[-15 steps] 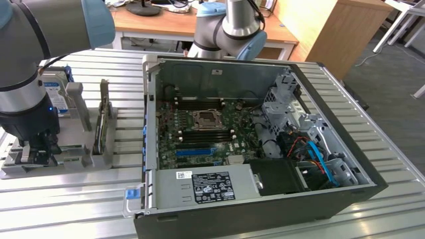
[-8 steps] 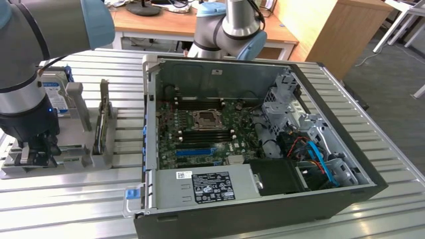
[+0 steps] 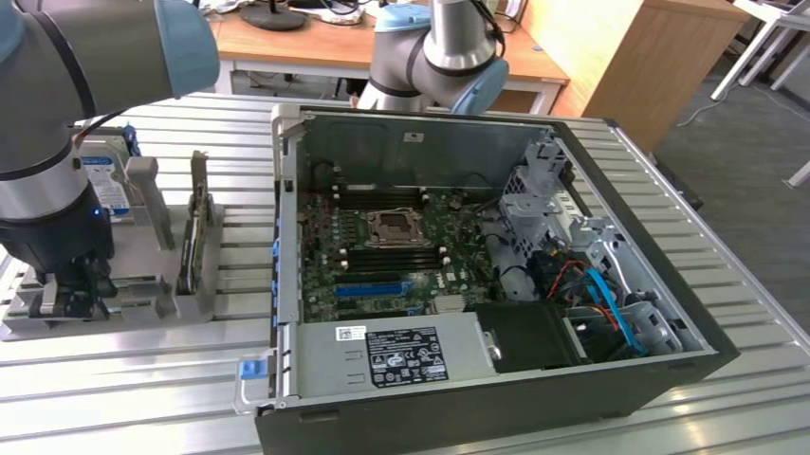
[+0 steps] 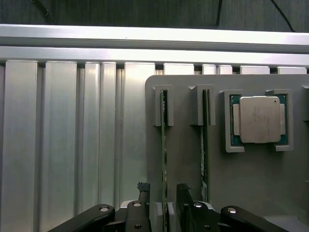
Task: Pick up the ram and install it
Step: 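Pick up the ram and move it above insertion slot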
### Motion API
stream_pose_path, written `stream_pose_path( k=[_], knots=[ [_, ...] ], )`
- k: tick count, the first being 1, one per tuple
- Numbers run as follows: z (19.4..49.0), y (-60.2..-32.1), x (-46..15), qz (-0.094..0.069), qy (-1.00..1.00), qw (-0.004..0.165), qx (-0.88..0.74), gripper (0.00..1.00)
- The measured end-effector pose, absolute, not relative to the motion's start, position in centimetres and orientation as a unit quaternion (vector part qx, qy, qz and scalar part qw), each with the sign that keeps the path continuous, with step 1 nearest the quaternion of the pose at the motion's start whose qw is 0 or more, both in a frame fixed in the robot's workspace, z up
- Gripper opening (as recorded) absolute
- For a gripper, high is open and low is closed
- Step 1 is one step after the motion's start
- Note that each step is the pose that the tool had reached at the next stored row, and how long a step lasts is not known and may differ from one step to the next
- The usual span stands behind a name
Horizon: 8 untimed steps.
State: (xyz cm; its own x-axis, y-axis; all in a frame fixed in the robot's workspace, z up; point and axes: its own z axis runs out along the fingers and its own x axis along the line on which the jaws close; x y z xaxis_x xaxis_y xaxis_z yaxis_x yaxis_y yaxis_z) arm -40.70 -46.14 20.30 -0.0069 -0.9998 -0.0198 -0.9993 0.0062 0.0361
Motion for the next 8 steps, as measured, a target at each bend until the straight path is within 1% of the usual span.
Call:
stream_pose_path(
  k=[8],
  knots=[
    [20.13, -46.13, -40.69, -0.020, -0.709, 0.006, 0.705, 0.36]
  ],
)
